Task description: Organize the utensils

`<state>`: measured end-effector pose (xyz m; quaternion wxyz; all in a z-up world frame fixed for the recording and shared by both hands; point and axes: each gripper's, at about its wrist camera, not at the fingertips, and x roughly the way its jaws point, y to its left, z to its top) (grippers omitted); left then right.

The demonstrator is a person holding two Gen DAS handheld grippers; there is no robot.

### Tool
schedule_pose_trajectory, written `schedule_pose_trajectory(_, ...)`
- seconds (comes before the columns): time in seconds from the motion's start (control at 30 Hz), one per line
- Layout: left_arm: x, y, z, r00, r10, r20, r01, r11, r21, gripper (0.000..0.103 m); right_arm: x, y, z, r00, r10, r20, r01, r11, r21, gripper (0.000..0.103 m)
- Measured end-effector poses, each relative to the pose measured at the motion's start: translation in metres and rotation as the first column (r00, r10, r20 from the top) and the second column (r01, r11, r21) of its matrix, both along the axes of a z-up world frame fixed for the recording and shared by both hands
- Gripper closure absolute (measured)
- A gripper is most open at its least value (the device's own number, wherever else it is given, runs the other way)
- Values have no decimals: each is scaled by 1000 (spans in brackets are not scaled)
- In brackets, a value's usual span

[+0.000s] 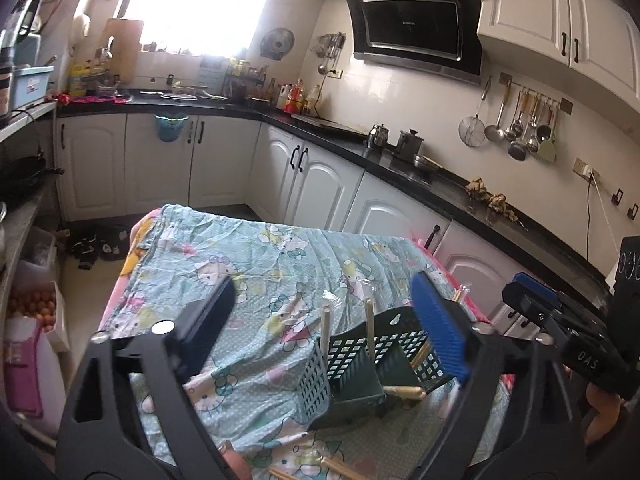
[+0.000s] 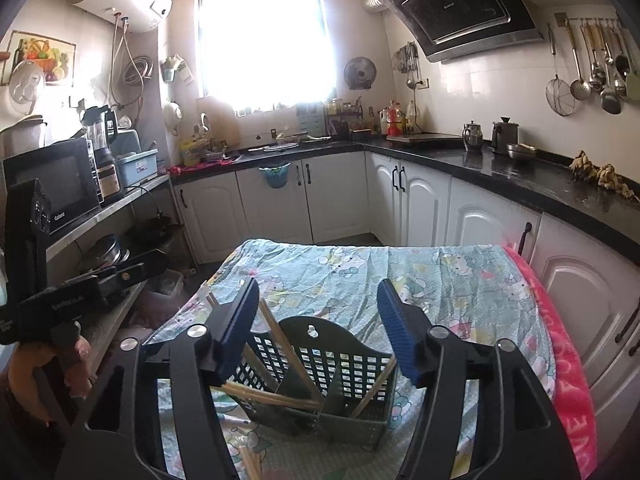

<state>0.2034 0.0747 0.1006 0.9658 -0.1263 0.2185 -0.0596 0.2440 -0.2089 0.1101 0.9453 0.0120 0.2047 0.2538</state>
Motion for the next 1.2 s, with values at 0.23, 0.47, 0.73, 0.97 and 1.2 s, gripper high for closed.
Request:
schedule_pose_trajectory(0.23, -20, 6, 7, 1000, 9, 21, -9, 1000, -16, 11, -17, -5, 2, 1000, -8, 9, 8, 1000, -27, 37)
schedule_pose_trajectory(0.47, -33, 8, 5, 1000, 16, 19, -16, 1000, -21, 11, -31, -10, -1, 1000, -11, 6, 11, 999, -42, 34)
schedule_pose_trajectory(0.73, -46, 9, -3, 1000, 22, 4, -22, 999, -38, 11, -45, -11, -7, 1000, -4, -1, 4, 998, -60, 33)
schedule_pose_trajectory(0.97, -58, 7, -14, 1000, 16, -19, -17, 999, -51, 11, -58, -8, -16, 1000, 14, -19, -15, 997, -75, 32)
schedule_pose_trajectory(1.2, -67, 5, -31, 998, 3, -56, -7, 998, -66, 11, -68, -5, -24, 998, 35, -46, -39, 996, -83, 31)
